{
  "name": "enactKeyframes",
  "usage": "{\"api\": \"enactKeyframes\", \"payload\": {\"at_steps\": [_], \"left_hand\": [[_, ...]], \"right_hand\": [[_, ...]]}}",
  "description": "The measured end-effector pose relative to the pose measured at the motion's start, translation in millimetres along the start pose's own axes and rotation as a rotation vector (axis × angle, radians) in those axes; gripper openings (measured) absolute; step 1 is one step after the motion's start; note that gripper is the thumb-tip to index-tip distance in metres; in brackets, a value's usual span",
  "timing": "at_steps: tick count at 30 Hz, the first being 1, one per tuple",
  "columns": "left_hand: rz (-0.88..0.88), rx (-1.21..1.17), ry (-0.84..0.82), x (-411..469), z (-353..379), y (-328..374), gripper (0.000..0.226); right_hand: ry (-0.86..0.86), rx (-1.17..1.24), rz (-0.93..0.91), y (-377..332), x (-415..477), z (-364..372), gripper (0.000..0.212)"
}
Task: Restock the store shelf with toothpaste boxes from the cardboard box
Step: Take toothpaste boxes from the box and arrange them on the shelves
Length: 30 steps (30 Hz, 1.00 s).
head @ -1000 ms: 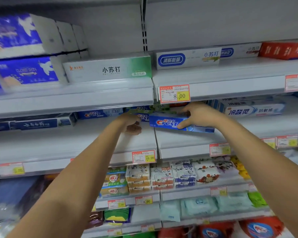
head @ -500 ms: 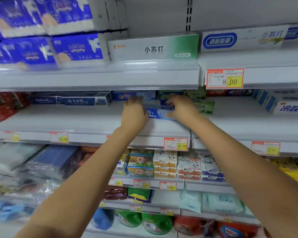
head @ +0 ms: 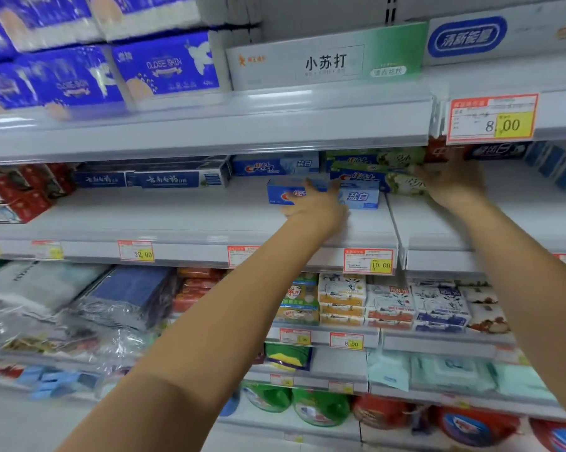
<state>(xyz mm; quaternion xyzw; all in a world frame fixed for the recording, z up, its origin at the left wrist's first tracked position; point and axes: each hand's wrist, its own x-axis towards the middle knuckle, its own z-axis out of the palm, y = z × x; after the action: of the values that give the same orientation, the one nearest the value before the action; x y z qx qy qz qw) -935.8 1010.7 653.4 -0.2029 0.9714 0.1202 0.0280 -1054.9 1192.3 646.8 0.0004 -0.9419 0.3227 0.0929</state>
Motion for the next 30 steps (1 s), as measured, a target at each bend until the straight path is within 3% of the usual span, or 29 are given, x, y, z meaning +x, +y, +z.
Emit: {"api": "enactKeyframes", "payload": {"at_steps": [1,3,5,9,13,15,19,25,30], "left_hand": [[-0.036,-0.032,-0.008,4,1,3,0.059],[-0.07,-0.062,-0.025,7,7,8,0.061],[-0.061,-0.061,-0.026,6,11,8,0.063],[-0.049,-0.103,0.043,10,-2,-11,0.054],[0.052,0.197,-0.017,30,-8,-33,0.054],[-0.04,0.205,-0.011,25,-14,-34,0.057],[-0.051,0.226,-0.025,32,-11,-17,0.074],[0.211,0.233,-0.018,21,9,24,0.068],[0.142,0.167,-0.034,36,9,16,0.073]], "right_hand": [[-0.105,0.001,-0.035,7,4,2,0.093],[-0.238,-0.019,-0.152,15,3,3,0.079],[-0.276,-0.048,-0.247,18,7,-2,0.061],[-0.324,-0.076,-0.286,29,19,-22,0.055],[-0.263,-0.095,-0.3,38,33,-21,0.053],[-0.177,-0.103,-0.264,42,41,-12,0.052],[-0.001,-0.138,-0.133,41,49,3,0.047],[-0.029,-0.129,-0.069,24,51,16,0.07],[0.039,-0.13,-0.068,18,56,25,0.048]]}}
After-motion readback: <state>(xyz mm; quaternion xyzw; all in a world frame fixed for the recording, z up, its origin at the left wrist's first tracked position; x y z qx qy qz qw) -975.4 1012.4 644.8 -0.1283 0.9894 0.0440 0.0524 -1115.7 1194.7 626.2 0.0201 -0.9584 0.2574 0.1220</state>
